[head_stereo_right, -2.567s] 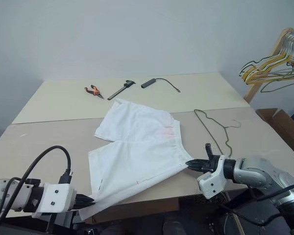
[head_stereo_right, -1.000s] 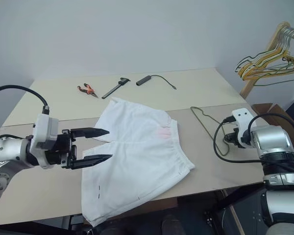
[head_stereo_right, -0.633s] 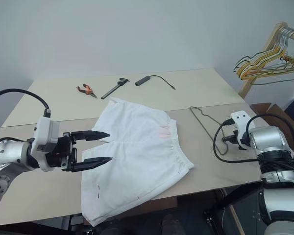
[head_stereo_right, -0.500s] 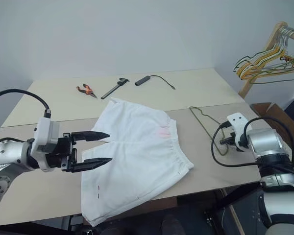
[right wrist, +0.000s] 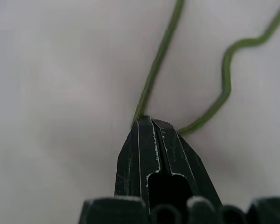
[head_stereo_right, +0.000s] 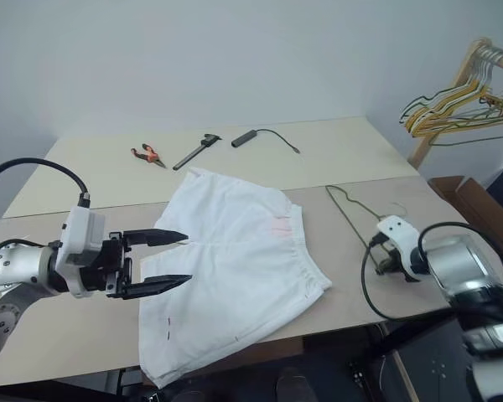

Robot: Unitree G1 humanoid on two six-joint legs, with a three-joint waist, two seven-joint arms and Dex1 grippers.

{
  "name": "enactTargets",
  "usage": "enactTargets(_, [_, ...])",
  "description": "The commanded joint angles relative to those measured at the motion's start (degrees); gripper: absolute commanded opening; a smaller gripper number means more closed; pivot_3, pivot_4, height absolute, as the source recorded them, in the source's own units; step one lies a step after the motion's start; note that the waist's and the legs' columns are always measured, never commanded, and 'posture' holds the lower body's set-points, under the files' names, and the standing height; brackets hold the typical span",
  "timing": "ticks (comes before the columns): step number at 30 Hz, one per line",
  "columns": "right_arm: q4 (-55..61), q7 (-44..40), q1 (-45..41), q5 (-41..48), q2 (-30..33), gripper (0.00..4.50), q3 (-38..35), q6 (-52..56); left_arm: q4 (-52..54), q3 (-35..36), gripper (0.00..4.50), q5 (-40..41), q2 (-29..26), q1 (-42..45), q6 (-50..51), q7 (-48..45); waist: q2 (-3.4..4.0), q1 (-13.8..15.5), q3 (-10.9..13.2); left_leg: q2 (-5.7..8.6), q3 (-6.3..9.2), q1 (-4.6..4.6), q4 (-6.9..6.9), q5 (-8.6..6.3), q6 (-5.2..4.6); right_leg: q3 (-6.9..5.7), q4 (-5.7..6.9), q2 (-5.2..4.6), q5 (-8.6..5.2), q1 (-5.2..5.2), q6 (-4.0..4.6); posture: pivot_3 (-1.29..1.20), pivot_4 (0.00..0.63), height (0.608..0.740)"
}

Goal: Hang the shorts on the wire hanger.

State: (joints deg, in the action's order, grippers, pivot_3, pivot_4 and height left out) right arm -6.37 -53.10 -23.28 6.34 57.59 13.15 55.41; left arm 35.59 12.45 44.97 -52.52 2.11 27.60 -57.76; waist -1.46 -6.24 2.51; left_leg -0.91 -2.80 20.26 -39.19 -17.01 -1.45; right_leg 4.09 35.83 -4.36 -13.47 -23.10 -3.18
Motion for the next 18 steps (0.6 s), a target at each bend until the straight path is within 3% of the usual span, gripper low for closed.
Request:
enactTargets(1, [7.5, -4.8, 3.0, 2.3, 3.8, 0.02, -0.9, -0.6, 1.7, 1.3, 3.45, -0.1, 0.1, 0.1, -1.1, -0.3, -0.01, 0.2, 0.0, 0.00, -0.01, -0.01, 0.00, 0.00, 0.00, 0.00, 0.00, 0.00, 0.00, 0.01, 0.00, -0.08, 0.000, 0.740])
enactTargets(4, [9.4, -5.2, 5.3, 2.5, 5.2, 0.02, -2.0, -1.5, 1.6, 1.2, 3.45, -0.2, 0.3, 0.2, -1.1, -0.4, 0.00, 0.4, 0.0, 0.00, -0.06, -0.08, -0.02, 0.00, 0.00, 0.05, 0.03, 0.01, 0.01, 0.04, -0.01, -0.08, 0.000, 0.740])
enactTargets(7, [7.0, 0.2, 4.5, 1.6, 2.3, 0.02, -6.0, -4.4, 1.4, 0.9, 3.45, -0.3, 0.6, 0.4, -1.2, -0.5, 0.00, 0.4, 0.0, -0.02, -0.17, -0.07, -0.17, 0.01, 0.01, 0.06, 0.09, 0.05, 0.02, 0.05, -0.02, -0.08, 0.000, 0.740])
enactTargets(8, [7.0, 1.2, 4.2, 1.8, 1.8, 0.22, -7.4, -4.2, 1.4, 0.8, 3.45, -0.4, 0.6, 0.5, -1.2, -0.6, 0.00, 0.4, 0.0, -0.02, -0.23, -0.07, -0.22, 0.02, 0.02, 0.07, 0.11, 0.06, 0.03, 0.05, -0.03, -0.09, 0.000, 0.740])
enactTargets(12, [11.2, 2.3, 4.9, 3.4, 2.3, 1.31, -11.5, -0.6, 1.1, 0.8, 3.45, -0.6, 0.7, 0.6, -1.2, -0.9, 0.02, 0.7, 0.0, -0.02, -0.33, -0.02, -0.46, 0.02, 0.01, 0.06, 0.23, 0.06, 0.05, 0.05, -0.03, -0.09, 0.000, 0.740])
enactTargets(18, [9.5, 4.9, 3.6, 2.7, 2.3, 3.45, -12.4, 1.4, 0.2, 0.3, 3.45, -0.6, 1.2, 1.4, -1.1, -1.2, 0.01, 0.7, 0.0, -0.01, -0.35, 0.02, -0.53, 0.01, 0.01, 0.04, 0.19, 0.02, 0.08, 0.09, -0.08, -0.11, 0.003, 0.740])
